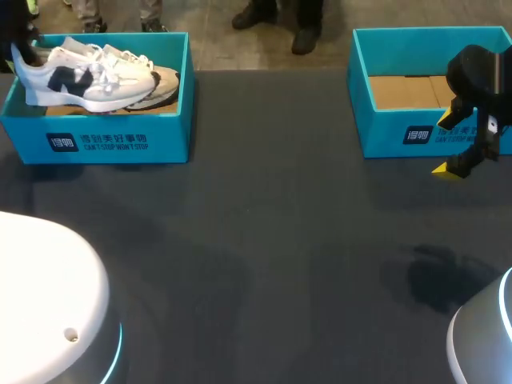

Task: Take the shoe out of the shoebox, open the shoe tongue, remove and reinsert the insole, then place the shoe into the shoebox

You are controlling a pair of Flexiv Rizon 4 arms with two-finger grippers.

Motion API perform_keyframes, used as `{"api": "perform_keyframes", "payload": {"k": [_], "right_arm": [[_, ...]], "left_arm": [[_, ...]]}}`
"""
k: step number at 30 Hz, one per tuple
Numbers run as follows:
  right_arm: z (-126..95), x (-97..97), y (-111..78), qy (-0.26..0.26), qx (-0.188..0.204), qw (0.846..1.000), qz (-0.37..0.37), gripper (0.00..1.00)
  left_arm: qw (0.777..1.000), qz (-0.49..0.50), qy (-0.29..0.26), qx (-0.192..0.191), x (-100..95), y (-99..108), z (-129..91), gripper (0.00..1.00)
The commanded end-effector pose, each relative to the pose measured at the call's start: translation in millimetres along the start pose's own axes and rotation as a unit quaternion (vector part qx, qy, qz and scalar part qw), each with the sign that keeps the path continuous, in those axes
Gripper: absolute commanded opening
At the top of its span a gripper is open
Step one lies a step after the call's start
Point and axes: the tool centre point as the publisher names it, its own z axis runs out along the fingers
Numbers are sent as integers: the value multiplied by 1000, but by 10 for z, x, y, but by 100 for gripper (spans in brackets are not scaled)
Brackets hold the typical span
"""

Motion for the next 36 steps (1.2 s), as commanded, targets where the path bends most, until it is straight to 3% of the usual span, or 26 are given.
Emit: {"api": "perform_keyframes", "payload": {"k": [1,14,34,36], "right_arm": [[13,-24,17,2,2,1000,0,100],[13,-24,17,2,2,1000,0,100],[13,-24,17,2,2,1000,0,100],[13,-24,17,2,2,1000,0,100]], "left_arm": [[1000,-4,-2,-2,39,-63,-231,0],[999,-42,-14,-25,146,-91,-478,0],[999,-42,-14,-25,146,-91,-478,0],[999,-42,-13,-20,83,-184,-452,0]]}}
